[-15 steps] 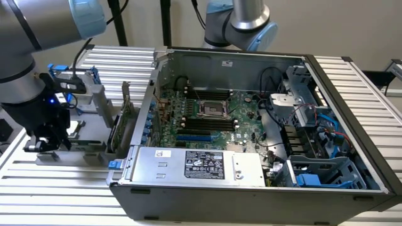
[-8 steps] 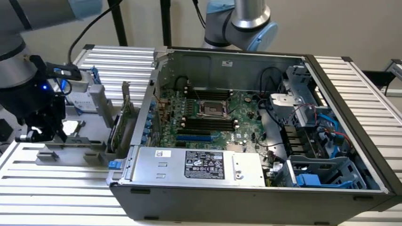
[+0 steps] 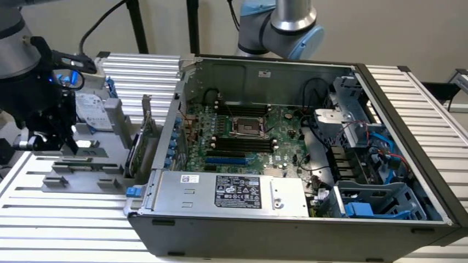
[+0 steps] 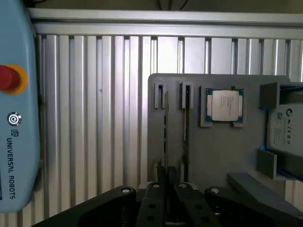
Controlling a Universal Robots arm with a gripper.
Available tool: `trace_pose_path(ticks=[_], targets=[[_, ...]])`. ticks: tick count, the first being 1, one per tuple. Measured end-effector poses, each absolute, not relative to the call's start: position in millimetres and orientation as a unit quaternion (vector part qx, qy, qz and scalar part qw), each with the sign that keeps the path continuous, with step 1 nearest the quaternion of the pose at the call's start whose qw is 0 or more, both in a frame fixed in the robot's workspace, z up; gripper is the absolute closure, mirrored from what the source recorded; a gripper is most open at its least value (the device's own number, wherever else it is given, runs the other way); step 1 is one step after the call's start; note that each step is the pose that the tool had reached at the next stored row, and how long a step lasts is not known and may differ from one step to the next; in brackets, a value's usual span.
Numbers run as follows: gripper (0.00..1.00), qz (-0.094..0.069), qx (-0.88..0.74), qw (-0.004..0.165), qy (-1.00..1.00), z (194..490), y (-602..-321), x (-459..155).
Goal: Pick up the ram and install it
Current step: 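Pick up the ram and move it above insertion slot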
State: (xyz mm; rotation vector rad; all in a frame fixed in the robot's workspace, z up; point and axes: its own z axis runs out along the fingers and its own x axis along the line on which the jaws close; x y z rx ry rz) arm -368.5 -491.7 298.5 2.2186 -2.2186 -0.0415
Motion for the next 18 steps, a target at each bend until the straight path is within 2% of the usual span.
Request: trace_pose_path(ticks=[18], targets=[[0.87, -0.017, 0.709, -0.001, -0.705, 371, -492, -298]])
